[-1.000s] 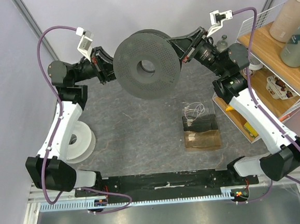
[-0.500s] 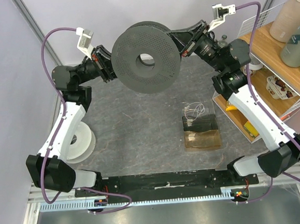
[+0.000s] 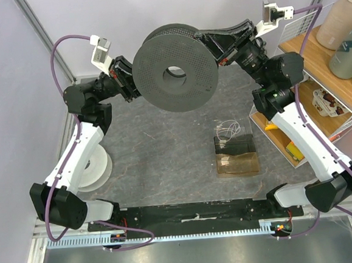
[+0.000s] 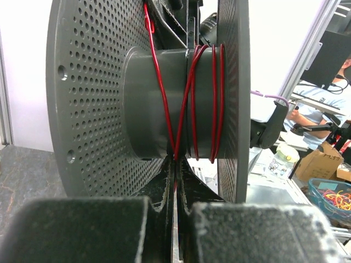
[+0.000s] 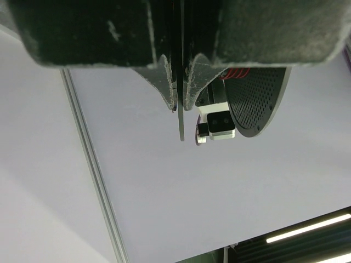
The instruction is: Wrap the cables
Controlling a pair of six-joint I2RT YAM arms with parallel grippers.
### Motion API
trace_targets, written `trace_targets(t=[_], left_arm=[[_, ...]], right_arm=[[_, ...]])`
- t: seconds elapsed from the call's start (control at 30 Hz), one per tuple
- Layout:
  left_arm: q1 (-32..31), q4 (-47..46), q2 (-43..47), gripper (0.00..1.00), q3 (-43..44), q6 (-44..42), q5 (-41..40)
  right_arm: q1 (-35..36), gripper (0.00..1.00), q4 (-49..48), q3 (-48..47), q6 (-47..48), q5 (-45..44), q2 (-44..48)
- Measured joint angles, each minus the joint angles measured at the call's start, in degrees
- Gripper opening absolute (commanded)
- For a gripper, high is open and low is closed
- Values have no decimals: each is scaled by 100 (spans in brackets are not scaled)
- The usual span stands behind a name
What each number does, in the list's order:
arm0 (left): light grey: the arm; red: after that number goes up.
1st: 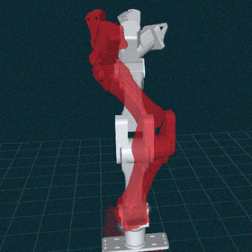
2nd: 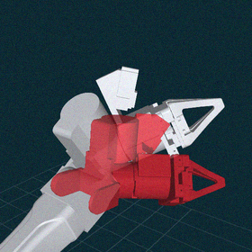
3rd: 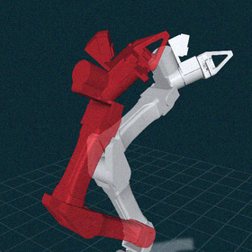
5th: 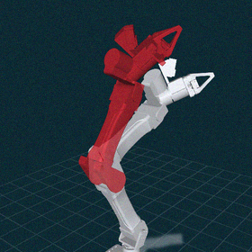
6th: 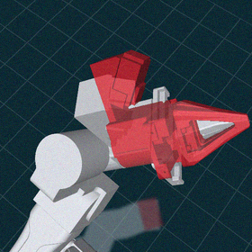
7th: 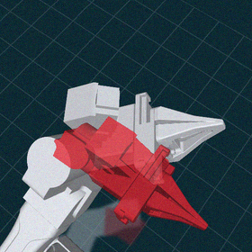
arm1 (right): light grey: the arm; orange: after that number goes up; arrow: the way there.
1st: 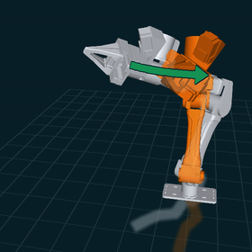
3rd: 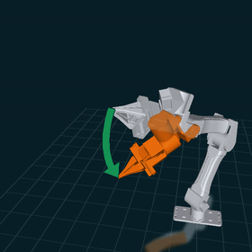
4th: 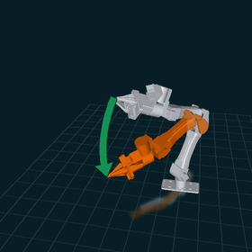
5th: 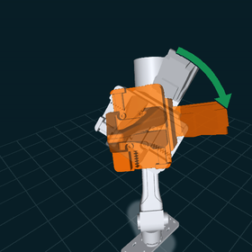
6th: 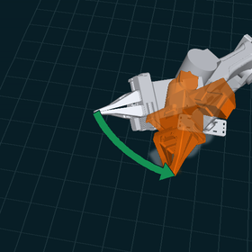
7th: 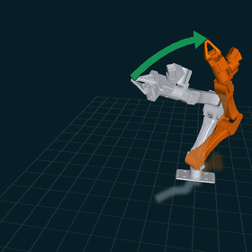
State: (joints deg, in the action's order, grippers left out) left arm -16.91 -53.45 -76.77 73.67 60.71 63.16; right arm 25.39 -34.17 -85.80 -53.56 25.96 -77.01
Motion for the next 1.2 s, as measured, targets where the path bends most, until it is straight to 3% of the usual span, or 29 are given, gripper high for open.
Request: trace_targets(t=[0.13,0.37,0.5,0.73,0.93,1.2], left_arm=[[-31,-48,9,3,-2,-2,22],[76,-22,44,14,-260,-9,63],[208,205,59,18,-555,-37,459],[555,581,238,26,-885,-271,754],[828,629,501,36,-1147,-328,905],[1360,839,859,41,-1528,-481,1088]], right_arm=[[17,0,-70,55,7,-42,48],[42,0,-92,339,105,-166,118],[26,0,-186,404,131,-706,120],[-85,0,-262,564,254,-1196,131],[-140,0,-271,592,315,-1226,129],[-190,0,-269,920,470,-1187,160]])
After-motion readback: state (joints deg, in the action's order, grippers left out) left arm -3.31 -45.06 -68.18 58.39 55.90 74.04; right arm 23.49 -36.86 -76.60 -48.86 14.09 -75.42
